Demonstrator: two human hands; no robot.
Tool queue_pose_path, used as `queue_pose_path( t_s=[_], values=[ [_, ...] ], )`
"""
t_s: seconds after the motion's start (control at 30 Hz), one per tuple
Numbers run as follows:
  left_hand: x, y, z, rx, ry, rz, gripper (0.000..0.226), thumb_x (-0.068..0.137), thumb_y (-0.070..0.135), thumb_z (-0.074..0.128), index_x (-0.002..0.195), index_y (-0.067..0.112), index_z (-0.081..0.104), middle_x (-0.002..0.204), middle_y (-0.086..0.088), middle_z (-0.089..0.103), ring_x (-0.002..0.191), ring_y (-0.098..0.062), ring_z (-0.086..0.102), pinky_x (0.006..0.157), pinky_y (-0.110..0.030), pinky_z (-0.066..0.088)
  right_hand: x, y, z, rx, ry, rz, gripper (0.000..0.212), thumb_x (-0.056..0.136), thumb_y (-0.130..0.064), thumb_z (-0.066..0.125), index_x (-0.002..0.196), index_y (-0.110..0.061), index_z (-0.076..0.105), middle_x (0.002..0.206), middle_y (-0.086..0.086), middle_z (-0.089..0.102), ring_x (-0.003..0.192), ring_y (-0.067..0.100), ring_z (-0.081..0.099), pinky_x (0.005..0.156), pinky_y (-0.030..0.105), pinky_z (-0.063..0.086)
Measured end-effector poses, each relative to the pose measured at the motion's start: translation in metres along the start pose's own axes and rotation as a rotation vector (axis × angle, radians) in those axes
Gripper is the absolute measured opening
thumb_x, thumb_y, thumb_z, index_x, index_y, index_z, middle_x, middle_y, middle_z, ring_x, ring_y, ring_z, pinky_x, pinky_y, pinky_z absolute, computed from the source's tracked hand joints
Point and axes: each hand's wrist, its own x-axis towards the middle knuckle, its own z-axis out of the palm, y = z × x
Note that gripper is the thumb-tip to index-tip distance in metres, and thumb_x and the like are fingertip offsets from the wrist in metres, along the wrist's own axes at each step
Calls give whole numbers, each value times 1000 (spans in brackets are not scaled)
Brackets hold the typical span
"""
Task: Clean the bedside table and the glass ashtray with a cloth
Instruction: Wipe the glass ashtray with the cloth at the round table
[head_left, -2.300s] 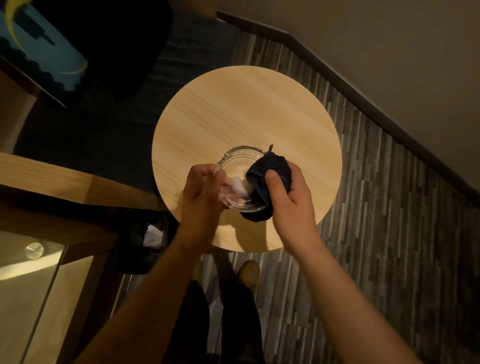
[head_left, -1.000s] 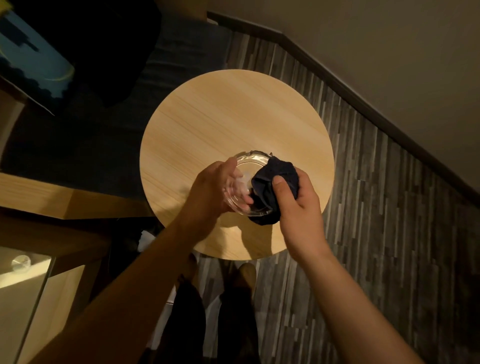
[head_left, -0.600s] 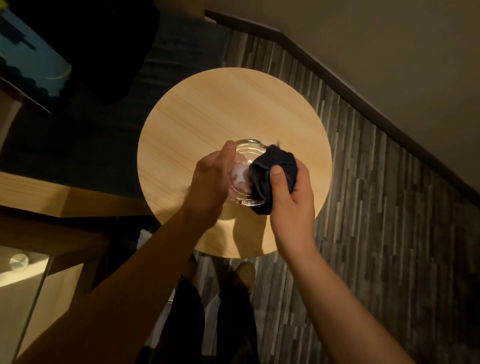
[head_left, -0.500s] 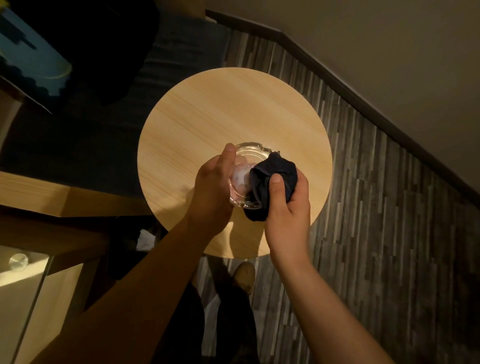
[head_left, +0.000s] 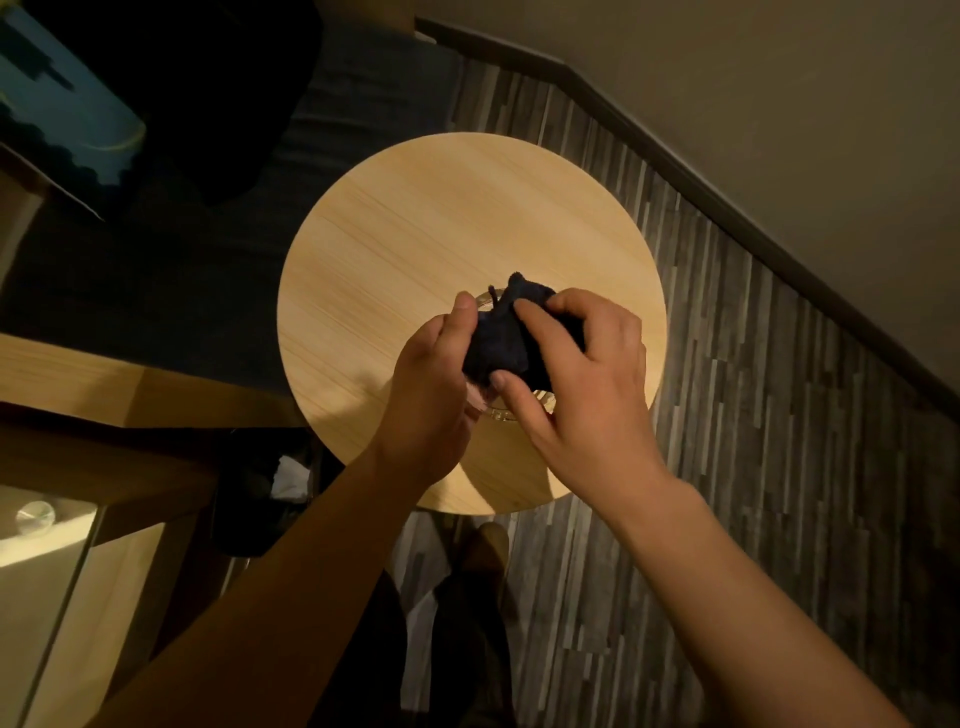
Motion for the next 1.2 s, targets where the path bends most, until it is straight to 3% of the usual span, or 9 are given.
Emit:
queue_pose_path(
  t_s=[0.1,0.27,0.47,0.6,0.67,0.77,0.87,1.0,1.2],
  values=[
    [-2,2,2,-63,17,-20,62,91,49,60,128,-2,59,121,-22,66,108,-35,66,88,-46,53,1,1,0,-46,-42,-47,55,98,-39,64,146,-16,53,137,9,53,123,31,44,96,44,42],
    [-6,1,5,-171,61,15,50,106,35,53,130,-9,54,130,-41,56,100,-31,62,66,-29,55,9,-16,8,-76,-114,32,43,101,-29,55,139,-9,61,126,12,62,110,33,52,88,41,43],
    [-6,-14,-6,49,137,67,46,107,37,51,110,-8,61,102,-29,67,92,-36,68,73,-39,56,4,-28,18,25,-243,179,28,104,-31,52,117,-12,67,103,6,57,96,23,50,71,30,36],
    [-10,-14,-7,20,162,30,52,89,47,59,110,0,65,107,-20,71,97,-33,72,71,-32,59,4,-28,19,100,-326,235,27,103,-44,51,91,-22,58,72,-9,48,68,14,49,53,26,27],
    [-12,-14,-6,-26,144,16,55,88,46,60,116,-1,64,115,-23,71,106,-37,72,80,-43,62,8,-24,17,152,-305,286,30,100,-47,54,83,-23,56,66,-12,49,63,16,53,52,29,30],
    [-16,-17,1,-53,110,2,57,90,46,58,121,-2,62,123,-31,66,116,-44,68,95,-59,55,12,-25,17,30,-97,330,28,100,-42,56,92,-17,65,76,-2,62,68,20,57,58,32,32],
    [-16,-12,6,-69,114,-4,56,92,47,57,121,-1,63,121,-29,68,115,-43,68,94,-53,56,11,-39,18,18,61,336,24,100,-33,60,111,-13,68,96,6,68,82,25,62,66,30,33],
    [-8,-4,-6,-75,73,18,49,105,39,54,125,-4,59,123,-29,67,117,-40,69,89,-42,59,7,-42,23,197,-17,234,30,97,-19,64,127,-16,66,116,7,64,104,26,58,80,30,41],
    [-4,2,-23,-17,8,70,51,112,33,42,125,-16,53,121,-43,59,111,-50,67,88,-49,56,15,-27,20,227,-279,5,33,96,-7,64,126,-17,70,117,7,61,106,31,50,84,36,44]
  ],
)
